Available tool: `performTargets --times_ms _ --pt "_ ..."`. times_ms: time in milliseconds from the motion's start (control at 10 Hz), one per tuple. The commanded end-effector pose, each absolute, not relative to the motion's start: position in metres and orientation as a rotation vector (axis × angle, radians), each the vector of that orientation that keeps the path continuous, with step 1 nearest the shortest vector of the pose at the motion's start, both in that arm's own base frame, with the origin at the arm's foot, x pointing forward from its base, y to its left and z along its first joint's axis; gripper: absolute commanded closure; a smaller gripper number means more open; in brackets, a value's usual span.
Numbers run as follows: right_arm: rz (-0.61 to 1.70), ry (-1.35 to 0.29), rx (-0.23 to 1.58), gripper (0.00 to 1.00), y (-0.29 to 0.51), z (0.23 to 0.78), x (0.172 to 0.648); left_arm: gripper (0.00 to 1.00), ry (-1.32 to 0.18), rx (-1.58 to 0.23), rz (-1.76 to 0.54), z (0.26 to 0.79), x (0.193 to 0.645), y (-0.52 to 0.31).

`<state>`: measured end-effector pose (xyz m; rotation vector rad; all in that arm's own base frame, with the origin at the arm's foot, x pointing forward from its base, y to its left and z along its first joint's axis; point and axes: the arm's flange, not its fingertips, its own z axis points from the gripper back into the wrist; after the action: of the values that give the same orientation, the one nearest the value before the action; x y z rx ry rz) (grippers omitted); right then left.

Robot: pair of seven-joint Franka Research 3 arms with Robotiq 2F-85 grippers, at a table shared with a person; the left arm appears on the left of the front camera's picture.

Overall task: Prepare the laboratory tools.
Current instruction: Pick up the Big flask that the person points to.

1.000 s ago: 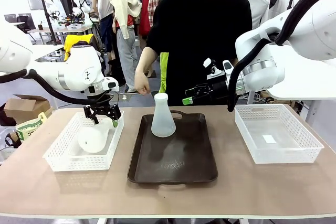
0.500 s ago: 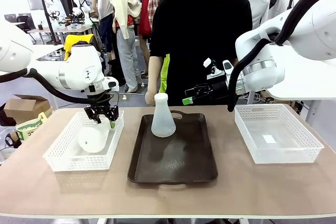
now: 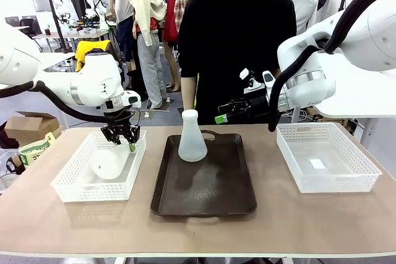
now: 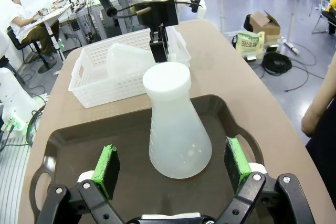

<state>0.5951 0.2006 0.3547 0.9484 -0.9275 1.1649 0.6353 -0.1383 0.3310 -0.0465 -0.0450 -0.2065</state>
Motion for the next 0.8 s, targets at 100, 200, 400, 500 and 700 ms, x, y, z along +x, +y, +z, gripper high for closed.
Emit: performTargets --times_ms 100,200,400,500,700 --pt "1.17 -0.93 0.944 0.0 0.202 0.353 0.597 1.0 -0.045 -0.046 -0.207 0.331 0.635 -0.138" --pt "1.17 -0.93 0.944 0.0 0.202 0.353 0.597 1.0 -0.045 -0.046 -0.207 0.331 0.635 -0.138" --pt "1.17 -0.93 0.944 0.0 0.202 0.353 0.597 1.0 -0.045 -0.046 -0.207 0.331 0.635 -0.138" --pt "1.17 -0.93 0.944 0.0 0.202 0.353 0.597 1.0 -0.045 -0.046 -0.207 0.331 0.635 -0.138" --pt "1.17 -0.93 0.944 0.0 0.202 0.353 0.597 1.0 -0.045 -0.046 -0.207 0.331 0.635 -0.138"
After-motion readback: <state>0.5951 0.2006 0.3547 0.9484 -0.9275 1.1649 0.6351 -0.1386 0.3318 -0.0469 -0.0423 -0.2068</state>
